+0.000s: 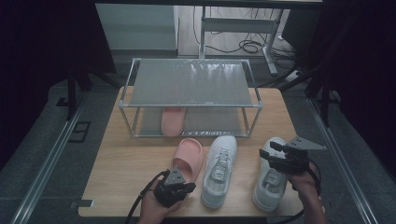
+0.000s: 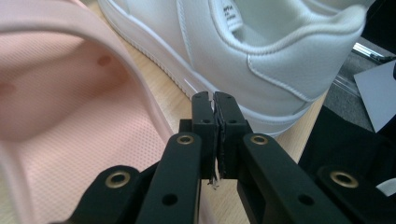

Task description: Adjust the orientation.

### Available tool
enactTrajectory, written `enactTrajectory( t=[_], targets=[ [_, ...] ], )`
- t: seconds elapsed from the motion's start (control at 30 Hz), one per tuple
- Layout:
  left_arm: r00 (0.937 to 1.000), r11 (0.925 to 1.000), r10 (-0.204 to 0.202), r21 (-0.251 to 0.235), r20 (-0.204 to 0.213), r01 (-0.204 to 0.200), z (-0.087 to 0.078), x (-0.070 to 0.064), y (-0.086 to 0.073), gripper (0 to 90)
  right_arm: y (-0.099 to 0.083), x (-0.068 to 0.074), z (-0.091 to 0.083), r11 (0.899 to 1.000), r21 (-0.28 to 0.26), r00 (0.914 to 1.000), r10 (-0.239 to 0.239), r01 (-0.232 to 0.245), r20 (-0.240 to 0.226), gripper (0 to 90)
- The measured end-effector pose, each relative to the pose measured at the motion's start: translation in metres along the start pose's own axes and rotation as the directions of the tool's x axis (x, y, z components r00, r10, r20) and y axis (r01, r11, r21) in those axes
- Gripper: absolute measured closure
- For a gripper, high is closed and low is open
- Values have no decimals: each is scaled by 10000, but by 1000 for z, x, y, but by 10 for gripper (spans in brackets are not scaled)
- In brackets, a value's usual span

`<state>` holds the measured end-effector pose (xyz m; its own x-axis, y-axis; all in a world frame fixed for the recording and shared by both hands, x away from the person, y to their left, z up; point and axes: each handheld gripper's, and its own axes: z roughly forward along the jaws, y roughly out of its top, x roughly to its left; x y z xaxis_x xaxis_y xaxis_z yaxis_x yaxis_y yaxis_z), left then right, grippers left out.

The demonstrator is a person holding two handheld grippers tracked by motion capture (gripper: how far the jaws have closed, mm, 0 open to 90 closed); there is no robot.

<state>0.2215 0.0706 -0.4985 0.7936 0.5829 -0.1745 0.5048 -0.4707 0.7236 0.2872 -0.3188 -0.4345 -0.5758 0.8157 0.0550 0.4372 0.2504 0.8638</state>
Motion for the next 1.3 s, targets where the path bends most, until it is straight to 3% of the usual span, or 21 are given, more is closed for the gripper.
enactTrajectory(
  t=[0.43, 0.67, 1.3],
  targets=[
    [9994, 9966, 161, 812, -313, -135, 19, 0, -9, 884, 0, 0, 2, 10000, 84, 10000, -9, 9, -52, 424],
    [9990, 9960, 112, 894, -433, -73, 18, 1, -9, 892, 0, -1, -1, 10000, 43, 10000, 26, -26, -17, 424],
    [9942, 9939, -448, 956, -974, 542, 3, 25, -16, 884, 0, -2, -2, 10000, 10, 10000, 59, -59, 9, 423]
  ],
)
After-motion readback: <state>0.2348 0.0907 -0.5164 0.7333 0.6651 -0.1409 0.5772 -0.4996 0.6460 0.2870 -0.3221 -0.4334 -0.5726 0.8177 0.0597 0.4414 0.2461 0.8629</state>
